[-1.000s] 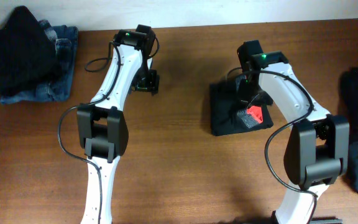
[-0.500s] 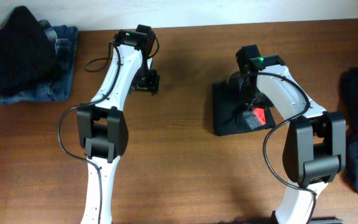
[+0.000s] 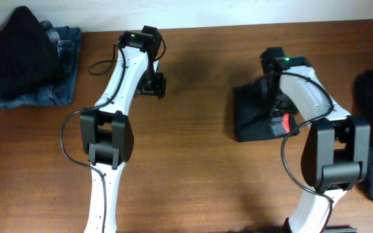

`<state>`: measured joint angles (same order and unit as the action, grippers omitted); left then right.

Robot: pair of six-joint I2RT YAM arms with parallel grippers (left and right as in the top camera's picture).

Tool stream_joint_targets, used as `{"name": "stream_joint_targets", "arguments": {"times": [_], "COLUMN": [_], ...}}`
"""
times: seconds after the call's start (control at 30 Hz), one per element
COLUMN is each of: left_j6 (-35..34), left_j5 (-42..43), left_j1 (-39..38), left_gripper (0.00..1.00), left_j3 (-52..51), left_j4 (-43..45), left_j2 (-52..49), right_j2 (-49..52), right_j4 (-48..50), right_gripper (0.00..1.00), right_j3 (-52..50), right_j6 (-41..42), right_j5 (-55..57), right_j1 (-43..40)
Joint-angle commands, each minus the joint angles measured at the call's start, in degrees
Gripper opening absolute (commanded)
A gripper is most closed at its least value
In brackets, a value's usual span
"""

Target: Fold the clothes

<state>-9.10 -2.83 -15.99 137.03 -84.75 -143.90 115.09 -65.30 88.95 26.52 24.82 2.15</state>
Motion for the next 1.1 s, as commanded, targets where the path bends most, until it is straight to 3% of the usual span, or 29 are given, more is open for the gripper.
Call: {"name": "stream_joint_targets", "arguments": {"times": [0.0,0.07,0.1,0.17,0.23,0.4,0.63,0.8,0.87,0.93,1.07], "left_j6": [-0.3,-0.3,-0.3,-0.3,-0.3,-0.3,-0.3,-0.3,-0.3,-0.3,-0.3], "left_j5": [0.3,0.3,0.2,0.2,0.3,0.2,0.2,0.3,0.3,0.3,0.3], "left_j1": [-0.2,-0.2,-0.2,-0.2,-0.2,-0.2,-0.2,-0.2,-0.2,-0.2,-0.2], "left_gripper": [0.76,0.76,0.76,0.76,0.76,0.76,0.76,0.76,0.76,0.76,0.76], "left_j3": [-0.5,-0.5,-0.5,-0.5,-0.5,-0.5,-0.5,-0.5,-0.5,-0.5,-0.5], "left_j4": [0.1,0.2,0.1,0.1,0.1,0.2,0.3,0.8,1.2,1.5,1.4], "left_j2": [1.0,1.0,1.0,1.0,1.0,1.0,1.0,1.0,1.0,1.0,1.0], "right_j2": [0.7,0.7,0.7,0.7,0.7,0.7,0.7,0.7,0.7,0.7,0.7], "right_j4": [-0.7,-0.7,-0.7,-0.8,-1.5,-6.7,-20.0,-27.2,-28.4,-29.7,-30.7], "right_gripper": [0.37,0.49,0.58,0.87,1.00,0.99,1.00,0.93,0.87,0.67,0.43], "right_j3": [-0.7,-0.7,-0.7,-0.6,0.0,6.1,23.3,33.2,34.3,34.1,30.4], "right_j6": [-0.1,-0.1,-0.1,-0.1,-0.1,-0.1,-0.1,-8.6,-13.7,-17.9,-18.8], "right_j5": [1.2,1.3,1.4,2.1,2.9,3.0,2.2,-12.2,-21.6,-27.9,-28.0], "right_j1": [-2.3,-2.7,-2.7,-2.6,-2.6,-2.6,-2.6,-2.5,-2.4,-1.9,0.6]}}
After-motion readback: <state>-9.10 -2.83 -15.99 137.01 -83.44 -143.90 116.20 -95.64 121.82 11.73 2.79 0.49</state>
